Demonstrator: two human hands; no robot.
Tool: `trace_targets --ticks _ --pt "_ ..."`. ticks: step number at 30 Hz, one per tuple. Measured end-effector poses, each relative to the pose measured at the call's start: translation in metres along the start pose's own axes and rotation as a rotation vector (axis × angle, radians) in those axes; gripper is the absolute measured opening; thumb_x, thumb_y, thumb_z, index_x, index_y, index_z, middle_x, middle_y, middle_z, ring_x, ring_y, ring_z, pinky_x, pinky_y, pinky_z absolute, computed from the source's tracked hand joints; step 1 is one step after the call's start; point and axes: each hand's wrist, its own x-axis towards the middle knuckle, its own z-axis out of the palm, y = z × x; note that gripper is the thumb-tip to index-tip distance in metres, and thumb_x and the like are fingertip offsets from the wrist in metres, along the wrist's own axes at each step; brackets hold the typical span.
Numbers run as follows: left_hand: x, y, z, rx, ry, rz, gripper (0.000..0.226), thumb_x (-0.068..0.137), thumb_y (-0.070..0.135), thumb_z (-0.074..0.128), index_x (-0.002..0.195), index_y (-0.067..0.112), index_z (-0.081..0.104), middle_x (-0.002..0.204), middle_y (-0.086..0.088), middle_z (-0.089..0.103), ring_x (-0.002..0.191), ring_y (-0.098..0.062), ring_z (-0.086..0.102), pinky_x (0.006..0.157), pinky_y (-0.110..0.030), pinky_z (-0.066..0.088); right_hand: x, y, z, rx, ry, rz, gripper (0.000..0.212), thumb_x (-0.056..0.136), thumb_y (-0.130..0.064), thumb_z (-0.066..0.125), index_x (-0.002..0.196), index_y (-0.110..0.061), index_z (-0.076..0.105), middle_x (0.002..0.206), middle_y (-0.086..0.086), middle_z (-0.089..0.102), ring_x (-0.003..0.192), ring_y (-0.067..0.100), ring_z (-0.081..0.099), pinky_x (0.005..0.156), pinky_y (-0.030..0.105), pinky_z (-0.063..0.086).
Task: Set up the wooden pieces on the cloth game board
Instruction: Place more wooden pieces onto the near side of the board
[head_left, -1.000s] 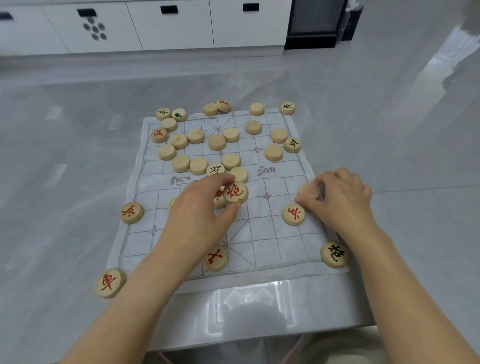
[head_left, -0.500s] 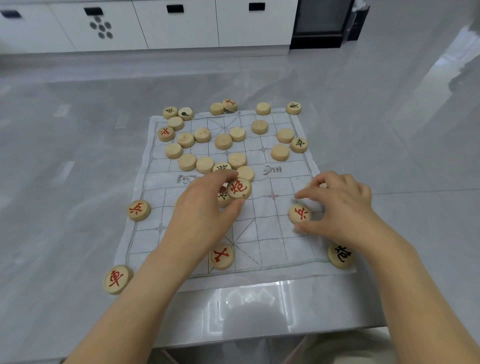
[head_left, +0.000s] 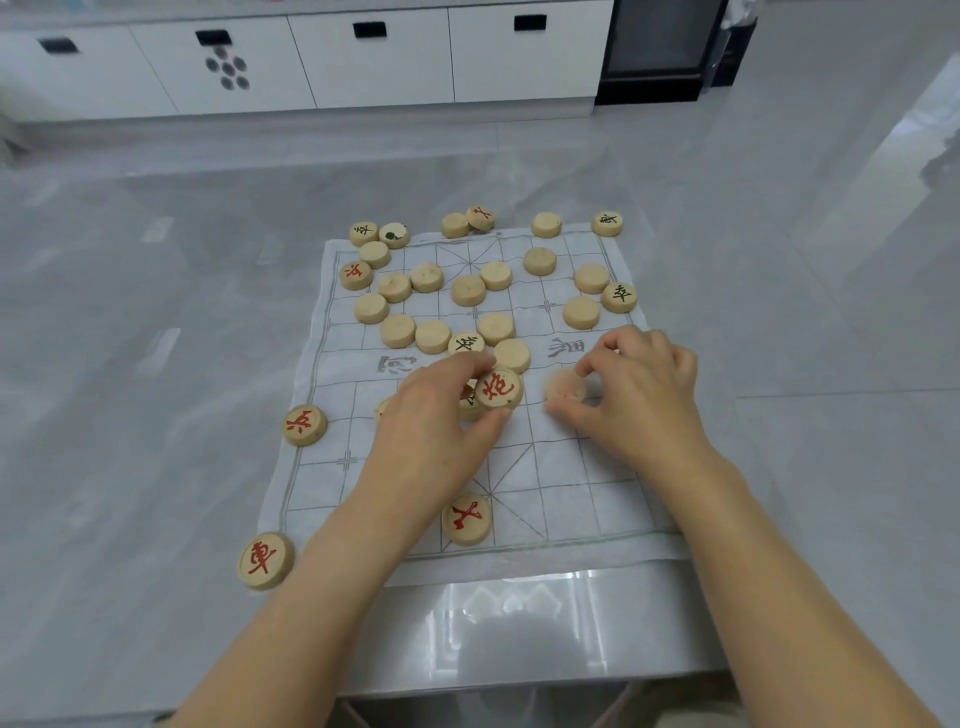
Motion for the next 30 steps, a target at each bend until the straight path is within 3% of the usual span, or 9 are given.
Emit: trace_targets --ticks 4,9,13,17,21,25,30 --pt "0.004 -0.001 0.007 -0.01 -0.011 0.0 0.046 0.082 0.03 0.065 0.126 0.027 0.052 0.121 0.013 0.059 0.107 -0.007 0.054 0.087 -0.019 0.038 -0.002 -0.004 -0.003 0.008 -0.025 0.017 0.05 0.073 -0.061 0.061 0.11 -0.028 0.06 0.119 -0.007 0.05 0.115 0.019 0.038 0.094 0.035 0.02" --pt "0.004 0.008 0.015 -0.044 -0.031 0.077 0.047 0.083 0.031 0.064 0.128 0.026 0.05 0.121 0.014 0.058 0.093 0.0 0.053 0.079 -0.014 0.037 -0.015 -0.017 -0.03 0.458 -0.07 -0.04 0.04 0.075 -0.05 0.065 0.112 -0.036 0.06 0.108 -0.016 0.059 0.107 0.01 0.045 0.093 0.03 0.024" --pt "0.0 0.014 0.022 -0.058 -0.084 0.167 0.05 0.082 0.027 0.066 0.129 0.025 0.047 0.118 0.012 0.06 0.096 0.001 0.052 0.071 -0.006 0.037 -0.02 -0.014 -0.031 0.357 -0.181 -0.153 0.051 0.077 -0.047 0.066 0.125 -0.037 0.053 0.119 -0.017 0.055 0.116 0.009 0.039 0.088 0.025 0.015" --pt "-0.004 0.017 0.029 -0.094 -0.129 0.157 0.056 0.083 0.029 0.066 0.133 0.025 0.041 0.12 0.012 0.061 0.098 0.003 0.053 0.075 -0.013 0.039 -0.019 -0.006 -0.032 0.307 -0.226 -0.19 0.05 0.078 -0.045 0.066 0.125 -0.035 0.053 0.118 -0.014 0.058 0.112 0.01 0.045 0.099 0.033 0.022" --pt "-0.005 0.019 0.033 -0.156 -0.142 0.137 0.053 0.083 0.018 0.065 0.131 0.026 0.044 0.119 0.01 0.063 0.091 0.007 0.05 0.078 -0.012 0.043 -0.022 0.0 -0.028 0.207 -0.265 -0.222 0.051 0.081 -0.043 0.064 0.13 -0.035 0.048 0.118 -0.012 0.057 0.112 0.01 0.044 0.094 0.028 0.018" --pt "-0.004 0.02 0.03 -0.158 -0.136 0.122 0.052 0.085 0.018 0.062 0.132 0.027 0.043 0.121 0.013 0.06 0.101 0.001 0.054 0.087 -0.02 0.048 -0.023 0.024 -0.039 0.114 -0.206 -0.113 0.044 0.079 -0.041 0.067 0.121 -0.034 0.054 0.113 -0.015 0.053 0.113 0.01 0.042 0.091 0.03 0.019" --pt "0.005 0.003 -0.005 -0.122 0.052 0.021 0.041 0.085 0.021 0.062 0.124 0.029 0.051 0.109 0.019 0.058 0.098 0.001 0.054 0.084 -0.02 0.047 -0.026 0.039 -0.041 0.031 -0.281 -0.009 0.047 0.069 -0.049 0.073 0.111 -0.041 0.054 0.106 -0.015 0.037 0.115 0.012 0.033 0.092 0.031 0.019"
